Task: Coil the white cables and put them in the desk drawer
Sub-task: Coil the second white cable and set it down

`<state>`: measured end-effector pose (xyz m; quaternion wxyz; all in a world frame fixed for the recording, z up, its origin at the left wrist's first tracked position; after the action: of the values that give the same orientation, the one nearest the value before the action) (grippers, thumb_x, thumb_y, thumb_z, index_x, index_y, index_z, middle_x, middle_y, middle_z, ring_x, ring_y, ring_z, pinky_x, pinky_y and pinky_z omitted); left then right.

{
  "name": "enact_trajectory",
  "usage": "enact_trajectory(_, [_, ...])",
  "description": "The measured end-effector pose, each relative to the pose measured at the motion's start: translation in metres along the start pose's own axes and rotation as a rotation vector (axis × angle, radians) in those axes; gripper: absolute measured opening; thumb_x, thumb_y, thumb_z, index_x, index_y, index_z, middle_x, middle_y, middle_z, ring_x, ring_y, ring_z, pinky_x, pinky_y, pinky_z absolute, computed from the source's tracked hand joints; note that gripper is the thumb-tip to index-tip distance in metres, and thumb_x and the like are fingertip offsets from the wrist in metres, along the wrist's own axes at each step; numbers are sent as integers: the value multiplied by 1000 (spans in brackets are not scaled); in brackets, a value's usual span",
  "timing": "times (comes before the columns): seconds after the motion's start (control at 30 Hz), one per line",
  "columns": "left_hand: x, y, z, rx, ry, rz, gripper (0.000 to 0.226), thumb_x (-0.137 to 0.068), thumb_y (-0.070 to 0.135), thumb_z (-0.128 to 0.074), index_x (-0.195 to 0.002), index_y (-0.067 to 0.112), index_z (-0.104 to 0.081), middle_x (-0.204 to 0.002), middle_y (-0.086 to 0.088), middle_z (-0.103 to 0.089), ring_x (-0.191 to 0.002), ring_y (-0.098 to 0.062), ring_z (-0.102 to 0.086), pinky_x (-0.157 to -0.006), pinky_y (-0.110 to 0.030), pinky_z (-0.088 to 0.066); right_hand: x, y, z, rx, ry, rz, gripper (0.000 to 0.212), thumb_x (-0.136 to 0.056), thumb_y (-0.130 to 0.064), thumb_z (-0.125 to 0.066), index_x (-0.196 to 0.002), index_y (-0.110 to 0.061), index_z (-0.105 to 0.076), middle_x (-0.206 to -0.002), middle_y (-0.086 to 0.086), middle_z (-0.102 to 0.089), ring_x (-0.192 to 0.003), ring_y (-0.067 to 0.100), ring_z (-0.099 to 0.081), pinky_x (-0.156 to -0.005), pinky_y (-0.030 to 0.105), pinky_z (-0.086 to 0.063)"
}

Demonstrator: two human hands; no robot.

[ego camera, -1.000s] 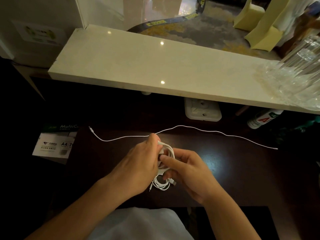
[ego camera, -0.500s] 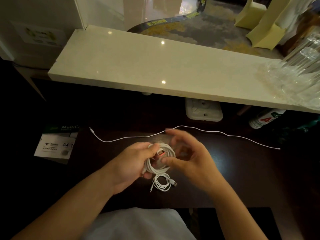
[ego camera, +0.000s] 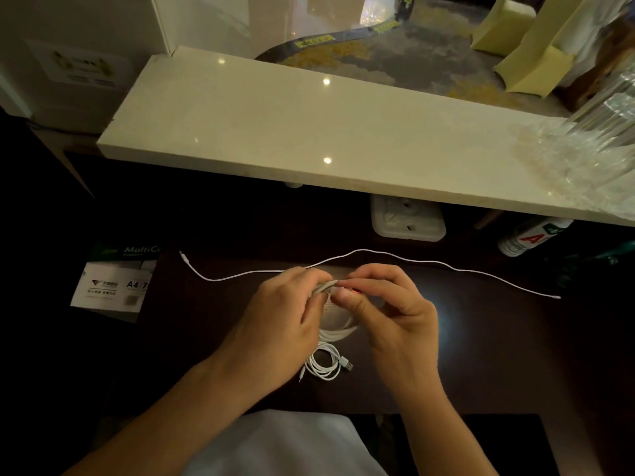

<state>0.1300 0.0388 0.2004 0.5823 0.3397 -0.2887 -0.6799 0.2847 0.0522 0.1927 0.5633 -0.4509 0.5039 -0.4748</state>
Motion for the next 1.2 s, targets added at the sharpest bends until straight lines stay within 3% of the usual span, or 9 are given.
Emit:
enact_trajectory(0.13, [3, 8, -4, -121, 1, -49, 19, -96, 24, -49, -111, 23, -61, -102, 11, -57, -83, -7, -62, -67, -27, -55, 4, 0, 1, -98, 65, -85, 9, -72, -13, -79, -81, -12, -80, -96, 3, -66, -93, 31, -67, -80, 54, -58])
enact_trajectory(0.2, [2, 9, -5, -165, -32, -35, 15, -97, 23, -48, -110, 24, -56, -101, 11, -54, -83, -8, -59, -66, -26, -52, 6, -3, 2, -92, 85, -100, 10, -72, -16, -80, -81, -13, -80, -98, 4, -64, -95, 33, -66, -80, 60, -56])
enact_trajectory(0.37, [1, 17, -8, -285, -111, -25, 10, -96, 29, -41, -89, 29, -34, -87, 11, -45, -80, -13, -51, -68, -24, -38, 6, -19, -1, 243, 161, 150, 11, -72, -11, -82, -82, -15, -79, -100, 2, -61, -92, 15, -65, -79, 18, -51])
enact_trajectory(0.5, [-5, 15, -11, -471, -189, 67, 28, -100, 44, -34, -106, 24, -53, -101, 2, -62, -92, -23, -63, -70, -32, -48, 7, -14, 0, 330, 103, 159, 9, -72, -12, -81, -81, -11, -79, -99, 3, -61, -88, 13, -65, -73, 10, -50])
enact_trajectory(0.6, [-7, 13, -21, -584, -249, 97, 22, -102, 31, -39, -116, 21, -53, -102, -5, -65, -95, -27, -64, -65, -31, -43, 9, -11, 2, 335, 95, 139, 8, -72, -9, -82, -80, -10, -79, -99, 3, -62, -86, 16, -67, -73, 13, -51])
enact_trajectory(0.7, [-8, 9, -20, -474, -309, 101, 16, -100, 25, -46, -112, 23, -57, -99, -6, -65, -92, -26, -65, -64, -31, -48, 14, -9, 3, 303, 100, 134, 10, -72, -6, -81, -81, -11, -80, -99, 4, -62, -86, 18, -67, -73, 19, -54])
enact_trajectory(0.9, [-10, -9, -16, 40, -355, -83, 17, -99, 23, -49, -108, 18, -61, -87, 6, -64, -75, -6, -63, -69, -34, -54, 16, -1, 9, -114, 263, -289, 14, -70, -24, -77, -72, -10, -77, -96, 1, -61, -79, 19, -62, -65, 27, -54])
enact_trajectory(1.03, [-5, -18, -18, 132, -264, -85, 13, -99, 29, -49, -108, 24, -57, -74, 7, -62, -66, -8, -62, -61, -25, -51, 13, 3, 1, -576, 153, -642, 19, -90, -7, -61, -83, 10, -65, -74, 16, -69, -57, 22, -68, -52, 26, -57])
enact_trajectory(1.2, [-10, -28, -15, 94, -309, -35, 24, -96, 45, -46, -104, 25, -58, -68, 2, -63, -57, -14, -59, -54, -35, -52, 12, 21, 0, -615, 94, -745, 20, -92, -13, -61, -80, 3, -67, -70, 18, -69, -58, 21, -69, -56, 27, -60])
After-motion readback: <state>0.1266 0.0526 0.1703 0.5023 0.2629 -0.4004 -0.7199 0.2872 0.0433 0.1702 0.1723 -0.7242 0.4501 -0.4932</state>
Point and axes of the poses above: each hand's wrist, its own x-axis away from the middle knuckle, its own z-axis out of the back of the hand, y = z × x, the point moved 2 cm from there along -x, towards the middle knuckle
